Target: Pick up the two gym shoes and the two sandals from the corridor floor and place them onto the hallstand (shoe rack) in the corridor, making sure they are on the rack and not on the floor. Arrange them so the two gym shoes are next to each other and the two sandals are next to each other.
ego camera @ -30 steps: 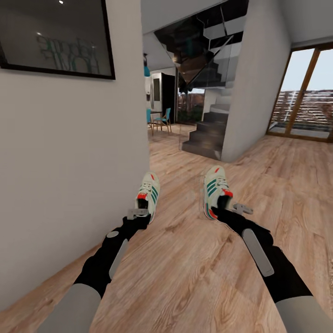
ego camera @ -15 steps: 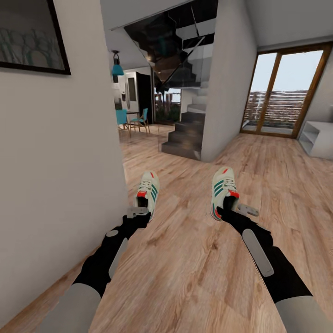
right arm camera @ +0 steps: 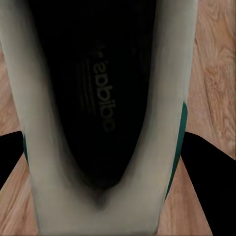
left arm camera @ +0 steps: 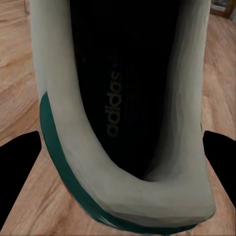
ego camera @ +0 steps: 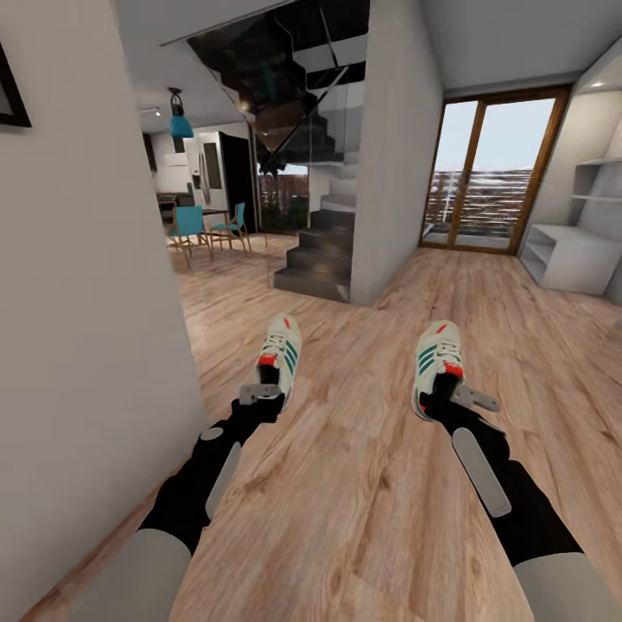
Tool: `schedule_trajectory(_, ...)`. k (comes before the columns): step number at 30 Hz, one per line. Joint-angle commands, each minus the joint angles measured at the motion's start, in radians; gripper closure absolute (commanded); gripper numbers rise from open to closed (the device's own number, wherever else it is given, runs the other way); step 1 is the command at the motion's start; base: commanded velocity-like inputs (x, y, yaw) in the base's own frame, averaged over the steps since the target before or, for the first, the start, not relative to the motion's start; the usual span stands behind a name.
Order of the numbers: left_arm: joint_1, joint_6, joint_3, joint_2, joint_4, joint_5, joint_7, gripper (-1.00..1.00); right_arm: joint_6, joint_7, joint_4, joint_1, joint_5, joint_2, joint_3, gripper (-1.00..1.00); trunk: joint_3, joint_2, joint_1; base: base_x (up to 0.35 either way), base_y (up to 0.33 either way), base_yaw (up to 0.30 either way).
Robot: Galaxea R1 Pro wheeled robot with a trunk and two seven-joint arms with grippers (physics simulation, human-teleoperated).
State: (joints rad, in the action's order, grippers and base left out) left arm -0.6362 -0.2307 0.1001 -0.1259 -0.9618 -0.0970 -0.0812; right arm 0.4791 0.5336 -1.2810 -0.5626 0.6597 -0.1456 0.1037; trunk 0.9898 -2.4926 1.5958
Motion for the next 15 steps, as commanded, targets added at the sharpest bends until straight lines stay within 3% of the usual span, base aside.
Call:
schedule_trajectory(1,0.000,-0.007,0.000,0.000,-0.002,-0.010,-0.002,1.00,0.001,0.010,-0.001,-0.001,0.008,-0.001,0.003,1.00,0.001,0.000,0.000,0.348,-0.068,-0.015)
schedule_trajectory(6,-0.001,-0.026,0.000,0.004,-0.002,-0.008,-0.121,1.00,0.001,0.012,-0.001,0.000,0.008,0.000,0.006,1.00,0.001,0.000,0.000,0.348,-0.072,-0.003)
schedule_trajectory(10,-0.002,-0.055,-0.001,0.006,-0.001,-0.004,-0.296,1.00,0.001,0.012,-0.002,-0.001,0.007,-0.001,0.007,1.00,0.001,0.000,0.000,0.348,-0.079,-0.001)
schedule_trajectory(15,-0.002,-0.062,-0.003,0.009,-0.001,-0.002,-0.360,1.00,0.001,0.013,-0.003,-0.001,0.007,-0.002,0.007,1.00,0.001,0.000,0.000,0.348,-0.082,0.000)
